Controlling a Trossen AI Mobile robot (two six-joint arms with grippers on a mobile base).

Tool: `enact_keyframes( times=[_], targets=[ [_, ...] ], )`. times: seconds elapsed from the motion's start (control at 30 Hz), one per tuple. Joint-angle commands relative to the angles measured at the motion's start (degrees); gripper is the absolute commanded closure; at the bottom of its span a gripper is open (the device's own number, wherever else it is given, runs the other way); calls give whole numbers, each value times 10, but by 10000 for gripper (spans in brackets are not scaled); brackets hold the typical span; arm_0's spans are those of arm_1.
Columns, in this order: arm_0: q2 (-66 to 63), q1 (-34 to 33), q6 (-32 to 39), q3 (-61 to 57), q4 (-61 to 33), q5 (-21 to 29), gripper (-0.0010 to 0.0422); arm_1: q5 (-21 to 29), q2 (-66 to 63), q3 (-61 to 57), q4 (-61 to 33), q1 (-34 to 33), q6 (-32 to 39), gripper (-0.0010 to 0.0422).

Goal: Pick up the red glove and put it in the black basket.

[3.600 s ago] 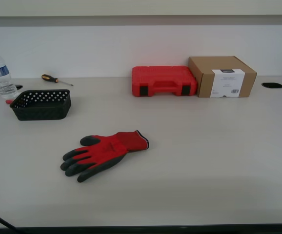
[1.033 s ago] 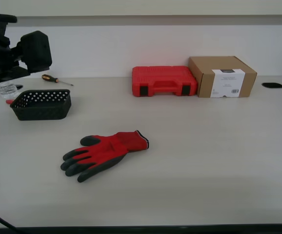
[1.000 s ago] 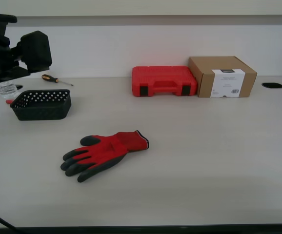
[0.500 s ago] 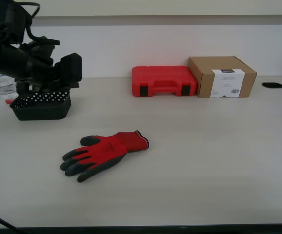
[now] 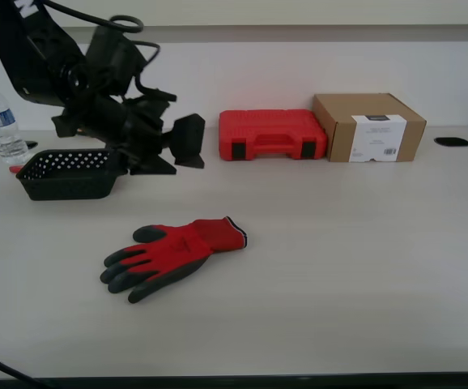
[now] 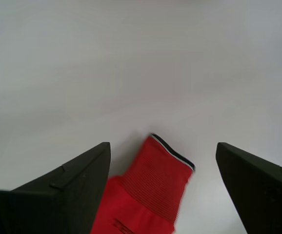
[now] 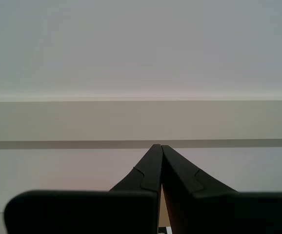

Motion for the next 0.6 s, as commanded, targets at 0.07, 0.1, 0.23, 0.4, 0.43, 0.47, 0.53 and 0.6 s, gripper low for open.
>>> enact_keyframes(
  times=[0.07, 0.1, 0.23, 0.4, 0.43, 0.47, 0.53, 0.6],
  targets=[
    [0, 0, 2, 1, 2, 0, 412, -24, 0, 0, -27, -42, -4, 90],
    [0, 0, 2, 1, 1, 0, 412, -23, 0, 0, -31, -49, -4, 90],
    [0, 0, 2, 1, 2, 0, 412, -24, 1, 0, -64, -63, 1, 102],
    [0, 0, 2, 1, 2, 0, 412, -32, 1, 0, -94, -63, 21, 148],
    [0, 0, 2, 1, 2, 0, 412, -32, 1, 0, -99, -63, 24, 161],
    [0, 0, 2, 1, 2, 0, 412, -32, 1, 0, -102, -64, 25, 174],
    [0, 0, 2, 1, 2, 0, 412, -32, 1, 0, -106, -64, 28, 198],
    [0, 0, 2, 1, 2, 0, 412, -32, 1, 0, -108, -64, 41, 229]
  ],
)
